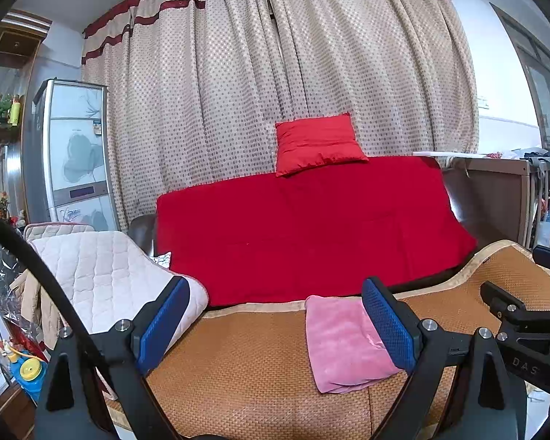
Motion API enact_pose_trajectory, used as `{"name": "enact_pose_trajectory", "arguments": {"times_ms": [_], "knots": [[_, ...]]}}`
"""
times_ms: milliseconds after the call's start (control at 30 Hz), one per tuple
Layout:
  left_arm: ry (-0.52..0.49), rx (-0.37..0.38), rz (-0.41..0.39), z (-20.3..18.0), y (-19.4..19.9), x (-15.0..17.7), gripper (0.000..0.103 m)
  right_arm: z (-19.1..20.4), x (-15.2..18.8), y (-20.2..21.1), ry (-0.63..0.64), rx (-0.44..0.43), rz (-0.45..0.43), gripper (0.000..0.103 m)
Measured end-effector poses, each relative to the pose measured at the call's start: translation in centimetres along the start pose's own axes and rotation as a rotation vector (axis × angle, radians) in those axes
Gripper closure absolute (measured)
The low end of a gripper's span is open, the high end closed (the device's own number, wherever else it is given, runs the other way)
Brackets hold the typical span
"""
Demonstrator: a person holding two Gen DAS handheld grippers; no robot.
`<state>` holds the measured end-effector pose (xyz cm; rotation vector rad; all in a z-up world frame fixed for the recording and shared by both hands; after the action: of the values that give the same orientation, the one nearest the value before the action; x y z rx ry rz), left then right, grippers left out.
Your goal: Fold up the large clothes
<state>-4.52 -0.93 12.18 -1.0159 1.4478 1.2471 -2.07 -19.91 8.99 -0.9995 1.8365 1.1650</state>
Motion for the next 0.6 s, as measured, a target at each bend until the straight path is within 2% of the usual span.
{"name": "enact_pose_trajectory", "arguments": {"times_ms": [600], "knots": [[0.008,0.003,-0.013,0.33,0.54,-0.34,0.008,-0.22,-0.96,0.91,0.001,0.006,-0.028,0.02]]}}
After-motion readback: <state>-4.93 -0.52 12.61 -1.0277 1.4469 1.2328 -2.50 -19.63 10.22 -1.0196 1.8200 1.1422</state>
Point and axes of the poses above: each gripper's, at about its wrist camera, not at the fingertips, and y roughly against the way its jaws point, z to its left, x to its underside, the point moved 7 cm from there along -y, roughly the way its jaws point, and after that the axes turned 11 degrees about y, right-handed, at the moved point
